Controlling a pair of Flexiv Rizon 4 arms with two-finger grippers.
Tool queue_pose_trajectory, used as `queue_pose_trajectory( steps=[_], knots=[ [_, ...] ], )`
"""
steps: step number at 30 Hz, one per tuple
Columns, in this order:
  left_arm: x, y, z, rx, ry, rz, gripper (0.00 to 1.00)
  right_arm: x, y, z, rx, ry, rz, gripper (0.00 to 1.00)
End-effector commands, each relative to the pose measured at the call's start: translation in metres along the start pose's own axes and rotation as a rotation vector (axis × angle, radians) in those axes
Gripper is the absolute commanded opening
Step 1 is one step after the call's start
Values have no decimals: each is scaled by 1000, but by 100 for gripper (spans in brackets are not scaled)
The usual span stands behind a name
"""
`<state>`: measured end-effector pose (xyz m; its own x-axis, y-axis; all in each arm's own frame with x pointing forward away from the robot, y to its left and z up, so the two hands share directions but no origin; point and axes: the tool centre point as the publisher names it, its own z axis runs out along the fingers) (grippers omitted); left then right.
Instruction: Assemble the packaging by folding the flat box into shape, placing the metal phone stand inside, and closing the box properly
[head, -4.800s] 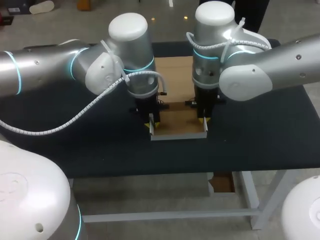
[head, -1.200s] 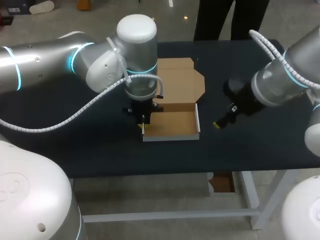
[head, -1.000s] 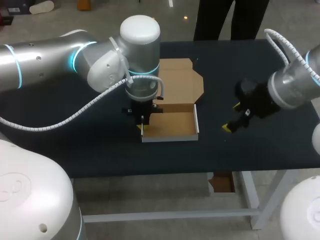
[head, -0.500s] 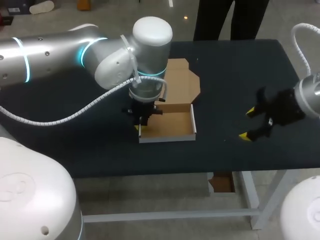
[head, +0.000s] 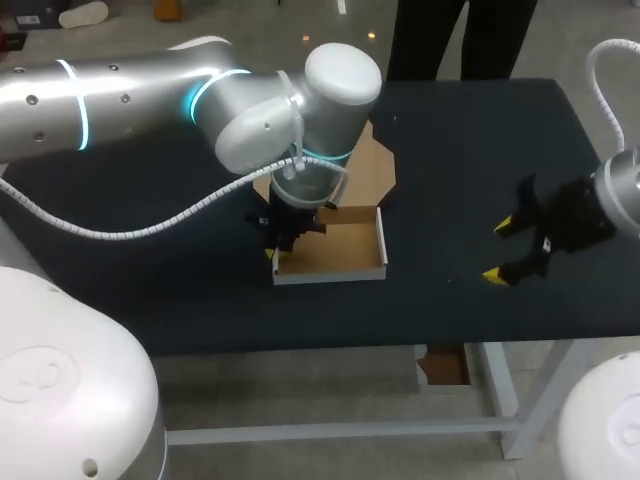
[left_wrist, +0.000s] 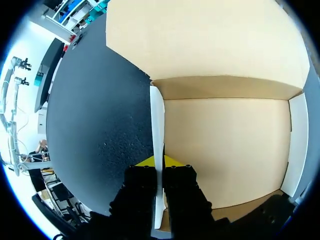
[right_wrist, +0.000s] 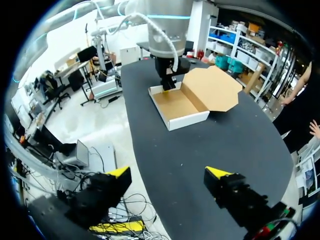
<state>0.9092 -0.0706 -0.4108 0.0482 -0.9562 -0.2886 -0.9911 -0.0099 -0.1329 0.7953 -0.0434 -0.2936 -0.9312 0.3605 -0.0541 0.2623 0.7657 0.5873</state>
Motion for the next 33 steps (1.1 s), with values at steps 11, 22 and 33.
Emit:
queue_pose_trajectory(
  steps=[11, 22, 33],
  knots=[
    [-6, 2, 4, 1, 76, -29, 0, -2, 7, 0, 14, 67, -1, 100],
    [-11, 5, 1, 25, 187, -38, 8, -3, 12, 4, 22, 72, 2, 100],
    [-7, 7, -8, 38, 238, -34, 29, -3, 13, 6, 32, 76, 4, 100]
  ],
)
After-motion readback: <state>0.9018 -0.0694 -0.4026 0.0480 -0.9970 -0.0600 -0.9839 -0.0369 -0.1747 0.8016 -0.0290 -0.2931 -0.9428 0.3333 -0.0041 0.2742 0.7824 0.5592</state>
